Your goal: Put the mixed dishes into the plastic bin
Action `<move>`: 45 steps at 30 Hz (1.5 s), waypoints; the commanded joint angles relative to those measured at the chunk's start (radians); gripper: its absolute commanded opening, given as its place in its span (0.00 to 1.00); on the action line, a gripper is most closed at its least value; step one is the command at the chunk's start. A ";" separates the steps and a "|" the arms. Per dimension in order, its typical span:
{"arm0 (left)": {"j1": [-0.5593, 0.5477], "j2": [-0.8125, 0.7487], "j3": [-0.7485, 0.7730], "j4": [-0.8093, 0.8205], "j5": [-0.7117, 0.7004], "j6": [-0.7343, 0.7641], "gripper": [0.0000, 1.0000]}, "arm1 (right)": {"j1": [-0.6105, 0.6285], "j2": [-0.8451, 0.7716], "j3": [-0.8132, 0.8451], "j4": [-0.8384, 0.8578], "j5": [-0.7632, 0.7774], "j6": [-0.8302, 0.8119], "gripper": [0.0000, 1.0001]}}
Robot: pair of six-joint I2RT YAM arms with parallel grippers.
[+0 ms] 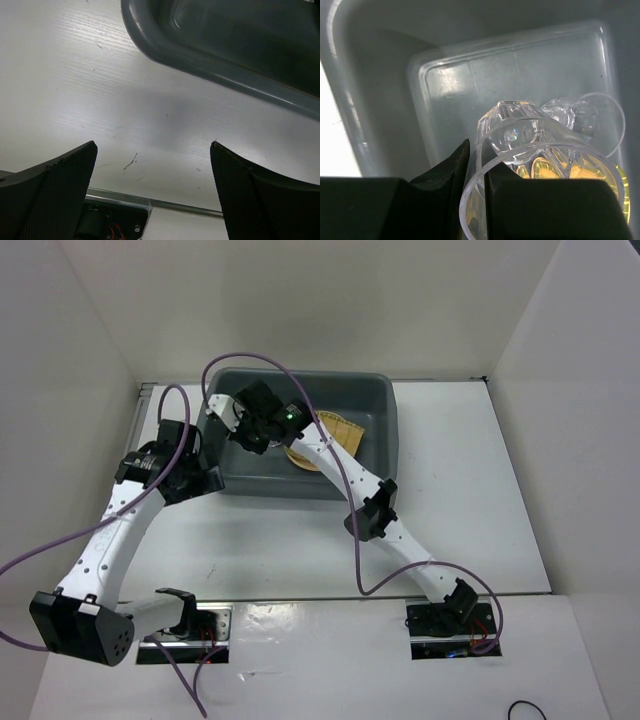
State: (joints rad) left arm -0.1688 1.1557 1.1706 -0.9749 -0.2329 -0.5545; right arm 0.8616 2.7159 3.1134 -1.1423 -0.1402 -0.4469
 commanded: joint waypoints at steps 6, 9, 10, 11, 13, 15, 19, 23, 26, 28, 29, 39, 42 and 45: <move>0.005 0.004 -0.002 0.019 0.020 0.019 1.00 | -0.038 0.041 0.022 0.015 -0.044 -0.006 0.04; 0.005 0.004 -0.002 0.019 0.020 0.019 1.00 | -0.038 0.070 0.022 0.036 -0.044 -0.006 0.05; 0.005 0.004 -0.002 0.019 0.020 0.028 1.00 | -0.038 0.083 0.022 0.045 -0.044 -0.015 0.07; 0.005 0.004 -0.002 0.019 0.030 0.028 1.00 | -0.038 0.097 0.022 0.046 -0.044 -0.015 0.09; 0.005 -0.007 0.007 0.019 0.030 0.038 1.00 | -0.038 0.110 0.022 0.046 -0.053 -0.015 0.12; 0.005 -0.019 0.008 0.019 0.018 0.047 1.00 | -0.038 0.123 0.022 0.046 -0.064 -0.026 0.15; 0.005 -0.054 0.008 0.019 0.018 0.056 1.00 | -0.038 0.157 0.022 0.046 -0.064 -0.026 0.18; 0.005 -0.076 0.008 0.019 0.018 0.056 1.00 | -0.038 0.157 0.022 0.033 -0.064 -0.048 0.44; 0.005 -0.076 0.008 0.019 0.018 0.056 1.00 | -0.038 0.124 0.022 0.061 -0.041 -0.049 0.63; 0.005 -0.067 0.008 0.019 0.018 0.047 1.00 | -0.038 0.075 0.022 0.082 -0.026 -0.020 0.69; 0.005 -0.067 0.008 0.019 0.008 0.047 1.00 | -0.038 0.049 0.022 0.107 -0.013 -0.001 0.78; 0.005 -0.313 -0.149 0.280 0.193 0.045 1.00 | -0.097 -0.427 0.010 0.179 0.422 0.181 0.99; 0.005 -0.477 -0.221 0.410 0.184 0.019 1.00 | -0.150 -0.644 -0.326 0.179 0.485 0.182 0.99; 0.005 -0.495 -0.255 0.462 0.172 0.007 1.00 | -0.257 -0.861 -0.581 0.179 0.427 0.232 0.99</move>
State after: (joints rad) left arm -0.1669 0.6662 0.9398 -0.6693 -0.0898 -0.5304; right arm 0.6785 1.9610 2.7346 -0.9436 0.2550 -0.2764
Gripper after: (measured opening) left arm 1.000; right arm 0.987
